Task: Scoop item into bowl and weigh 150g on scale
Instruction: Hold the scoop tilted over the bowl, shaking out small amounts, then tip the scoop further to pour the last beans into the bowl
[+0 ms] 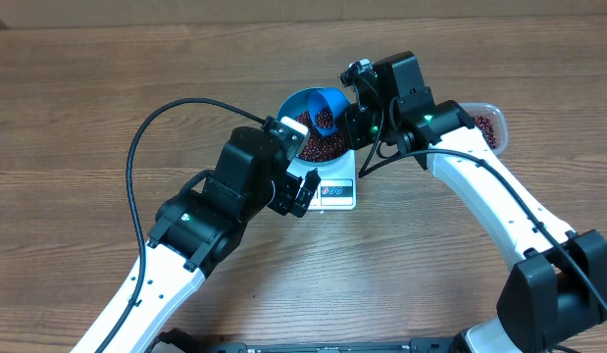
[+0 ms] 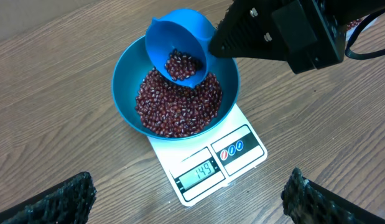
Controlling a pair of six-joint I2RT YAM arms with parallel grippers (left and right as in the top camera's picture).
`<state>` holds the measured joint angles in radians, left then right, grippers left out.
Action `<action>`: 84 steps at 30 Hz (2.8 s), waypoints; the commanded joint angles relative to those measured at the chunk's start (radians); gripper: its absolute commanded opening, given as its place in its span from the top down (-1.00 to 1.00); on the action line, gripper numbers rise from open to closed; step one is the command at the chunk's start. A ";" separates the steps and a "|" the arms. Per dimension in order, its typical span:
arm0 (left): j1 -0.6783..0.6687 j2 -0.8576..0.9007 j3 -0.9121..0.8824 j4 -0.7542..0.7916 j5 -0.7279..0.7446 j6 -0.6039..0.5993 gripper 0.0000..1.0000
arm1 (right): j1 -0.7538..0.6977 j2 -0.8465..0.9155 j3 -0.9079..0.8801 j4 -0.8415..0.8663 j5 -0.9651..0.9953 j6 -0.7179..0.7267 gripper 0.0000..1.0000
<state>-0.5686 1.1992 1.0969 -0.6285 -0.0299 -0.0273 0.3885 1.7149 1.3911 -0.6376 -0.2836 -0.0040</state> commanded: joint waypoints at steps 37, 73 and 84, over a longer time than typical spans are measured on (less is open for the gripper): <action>0.003 0.002 0.026 0.001 -0.003 -0.003 -0.99 | 0.004 -0.024 0.003 -0.015 0.021 0.000 0.93; 0.003 0.002 0.026 -0.003 0.005 -0.003 -0.99 | 0.004 -0.016 0.003 0.015 0.064 0.062 0.93; 0.003 0.001 0.026 -0.002 0.005 -0.003 -0.99 | 0.004 -0.016 0.003 0.022 0.096 0.108 0.93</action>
<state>-0.5686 1.1992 1.0969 -0.6315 -0.0296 -0.0273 0.3885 1.7149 1.3911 -0.6277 -0.1932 0.0849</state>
